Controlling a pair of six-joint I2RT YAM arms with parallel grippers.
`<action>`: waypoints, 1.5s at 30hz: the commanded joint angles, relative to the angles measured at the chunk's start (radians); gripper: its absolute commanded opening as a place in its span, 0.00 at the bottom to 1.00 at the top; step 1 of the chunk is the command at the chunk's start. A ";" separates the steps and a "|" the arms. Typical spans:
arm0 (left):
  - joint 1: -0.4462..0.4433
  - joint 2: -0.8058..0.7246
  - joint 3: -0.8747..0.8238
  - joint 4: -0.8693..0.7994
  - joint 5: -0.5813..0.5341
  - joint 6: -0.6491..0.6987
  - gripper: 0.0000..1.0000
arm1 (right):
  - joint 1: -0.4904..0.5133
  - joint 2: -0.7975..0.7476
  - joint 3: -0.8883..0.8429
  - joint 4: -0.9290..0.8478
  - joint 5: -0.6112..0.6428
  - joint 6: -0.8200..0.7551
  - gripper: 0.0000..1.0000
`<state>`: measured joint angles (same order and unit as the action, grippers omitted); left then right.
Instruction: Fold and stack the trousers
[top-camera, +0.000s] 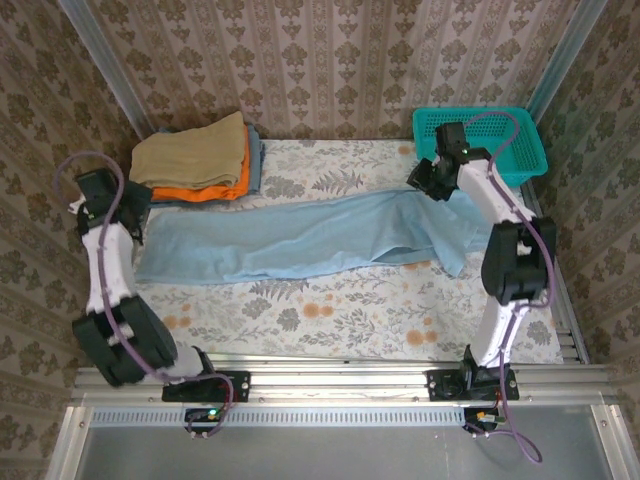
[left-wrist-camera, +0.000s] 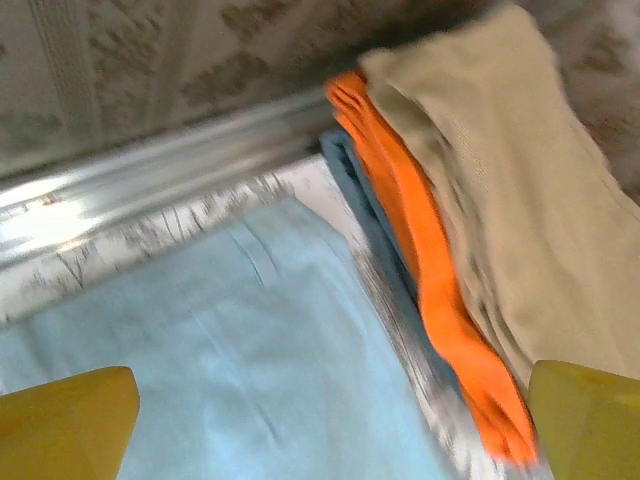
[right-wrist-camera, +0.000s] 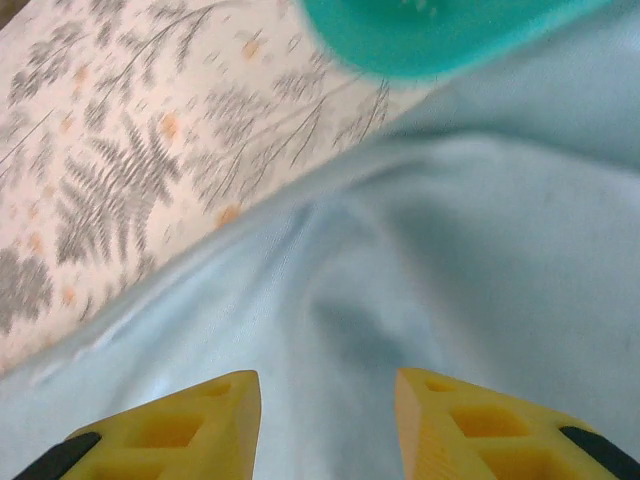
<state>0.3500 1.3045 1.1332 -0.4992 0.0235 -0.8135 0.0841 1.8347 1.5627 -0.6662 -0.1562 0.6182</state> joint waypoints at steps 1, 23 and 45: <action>-0.117 -0.128 -0.179 0.022 0.009 0.024 0.97 | 0.067 -0.104 -0.145 0.116 0.018 0.055 0.41; -0.259 -0.146 -0.712 0.327 -0.066 -0.118 0.92 | 0.229 -0.007 -0.507 0.209 -0.066 0.074 0.33; -0.379 -0.361 -0.596 0.155 -0.067 -0.016 0.90 | -0.257 -0.369 -0.523 -0.117 0.192 0.018 0.45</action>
<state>0.0193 0.9531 0.5091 -0.3004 0.0086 -0.8711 -0.0891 1.4445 1.1004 -0.7258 -0.1078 0.6090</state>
